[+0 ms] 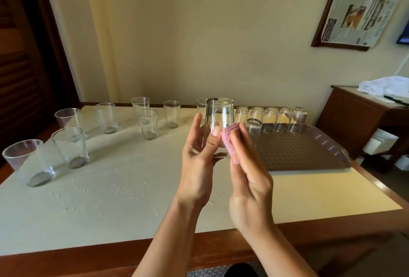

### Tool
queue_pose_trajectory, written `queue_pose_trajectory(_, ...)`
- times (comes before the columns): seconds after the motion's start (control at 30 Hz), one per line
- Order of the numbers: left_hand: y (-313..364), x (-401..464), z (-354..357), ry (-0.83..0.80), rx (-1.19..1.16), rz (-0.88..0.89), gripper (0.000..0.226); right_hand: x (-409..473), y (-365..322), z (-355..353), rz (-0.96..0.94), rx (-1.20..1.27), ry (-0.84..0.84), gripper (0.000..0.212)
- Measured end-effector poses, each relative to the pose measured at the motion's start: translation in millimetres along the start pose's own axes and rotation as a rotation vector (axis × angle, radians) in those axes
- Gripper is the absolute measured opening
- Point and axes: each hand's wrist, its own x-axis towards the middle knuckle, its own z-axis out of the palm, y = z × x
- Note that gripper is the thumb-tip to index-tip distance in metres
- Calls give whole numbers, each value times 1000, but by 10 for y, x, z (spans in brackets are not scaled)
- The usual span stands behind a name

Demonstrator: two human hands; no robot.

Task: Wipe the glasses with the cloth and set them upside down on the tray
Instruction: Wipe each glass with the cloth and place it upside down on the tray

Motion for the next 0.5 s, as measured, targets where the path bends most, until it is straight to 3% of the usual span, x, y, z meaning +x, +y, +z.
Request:
queue_pose_trajectory(0.2, -67, -85, -21, -230, 11, -52, 62, 183, 34, -37, -10, 24, 53, 41)
queue_pose_trajectory(0.37, 7, -38, 22, -119, -36, 37, 64, 117, 21, -25, -30, -16, 44, 41)
queue_pose_trajectory(0.5, -8, -49, -31, -208, 41, 6, 49, 6, 22, 24, -68, -14, 50, 41)
